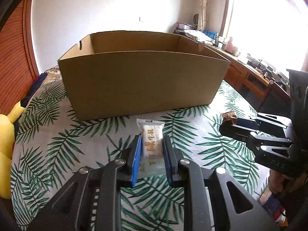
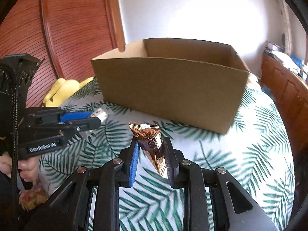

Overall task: Organize snacks
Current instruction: 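Lift both held snacks and carry them over the cardboard box, then open both tools to drop the white packet and brown candy into the box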

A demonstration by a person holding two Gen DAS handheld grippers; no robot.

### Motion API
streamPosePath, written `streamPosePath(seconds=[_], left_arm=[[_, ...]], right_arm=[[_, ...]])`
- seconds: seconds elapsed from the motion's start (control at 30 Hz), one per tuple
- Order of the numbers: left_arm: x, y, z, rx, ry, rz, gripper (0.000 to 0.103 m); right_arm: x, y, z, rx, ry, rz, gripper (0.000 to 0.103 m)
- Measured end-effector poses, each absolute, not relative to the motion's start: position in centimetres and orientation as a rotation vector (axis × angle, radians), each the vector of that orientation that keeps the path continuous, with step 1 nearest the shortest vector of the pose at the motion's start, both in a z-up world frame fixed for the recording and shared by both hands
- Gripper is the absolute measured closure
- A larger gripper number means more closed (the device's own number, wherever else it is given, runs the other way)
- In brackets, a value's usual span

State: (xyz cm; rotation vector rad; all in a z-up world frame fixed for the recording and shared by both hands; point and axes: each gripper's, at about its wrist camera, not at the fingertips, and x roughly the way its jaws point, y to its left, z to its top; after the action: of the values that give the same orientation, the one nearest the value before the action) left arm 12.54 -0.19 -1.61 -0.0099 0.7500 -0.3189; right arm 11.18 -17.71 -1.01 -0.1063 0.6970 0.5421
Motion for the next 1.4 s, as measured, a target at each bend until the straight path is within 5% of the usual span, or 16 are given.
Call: streamPosePath(seconds=[0.87,1.4], left_arm=[[19.4,-0.7,7.8,0.052,0.538,-0.372,0.083],[26.4,1.3,5.2,0.043,0.568,-0.305,0.083]], right_arm=[[15.4,-20.5,7.1,-0.083,0.523,0.499,0.079],[21.7,-17.5,6.7,-0.127,0.51,0.5,0.079]])
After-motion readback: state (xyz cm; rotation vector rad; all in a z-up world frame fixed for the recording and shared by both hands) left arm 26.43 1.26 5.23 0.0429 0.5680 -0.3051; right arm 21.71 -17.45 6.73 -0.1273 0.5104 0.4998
